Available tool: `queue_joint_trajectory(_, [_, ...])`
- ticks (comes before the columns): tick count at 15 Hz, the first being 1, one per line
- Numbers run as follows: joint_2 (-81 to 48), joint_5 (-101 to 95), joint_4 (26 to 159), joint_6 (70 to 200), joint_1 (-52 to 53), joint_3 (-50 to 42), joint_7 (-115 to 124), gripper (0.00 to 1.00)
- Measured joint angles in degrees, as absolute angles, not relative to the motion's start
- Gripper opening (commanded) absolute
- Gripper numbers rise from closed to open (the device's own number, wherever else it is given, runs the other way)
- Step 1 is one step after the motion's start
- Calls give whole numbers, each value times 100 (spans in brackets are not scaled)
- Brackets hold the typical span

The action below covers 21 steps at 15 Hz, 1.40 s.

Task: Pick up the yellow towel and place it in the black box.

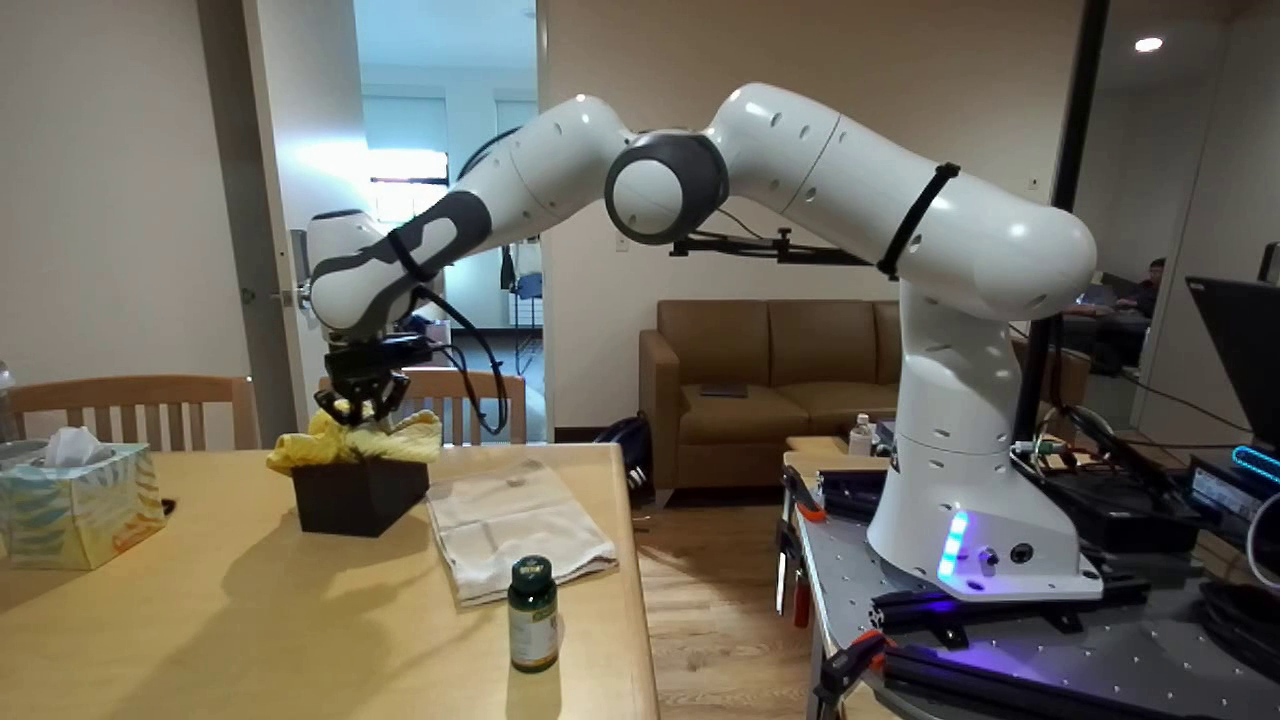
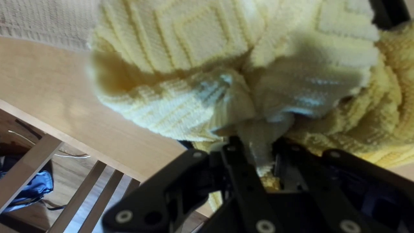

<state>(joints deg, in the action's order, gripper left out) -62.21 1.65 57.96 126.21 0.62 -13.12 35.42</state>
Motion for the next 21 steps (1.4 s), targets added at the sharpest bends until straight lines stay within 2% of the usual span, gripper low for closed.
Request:
queue_joint_trajectory(1, [-6229,165,5791,12670,62,-1311,3550,6])
queue_joint_trajectory(2, [-6237,174,5788,12706,59,-1301,3556,24])
queue_joint_trajectory(10, [-6243,189,5780,12761,18,-1225,3556,24])
queue_joint_trajectory(11, [-6243,189,5780,12761,18,-1225,3556,6])
queue_joint_trajectory(16, [-6274,182,5698,12619,19,-1211,3554,6])
queue_joint_trajectory(21, [-6636,207,4957,11766,-144,-928,3511,6])
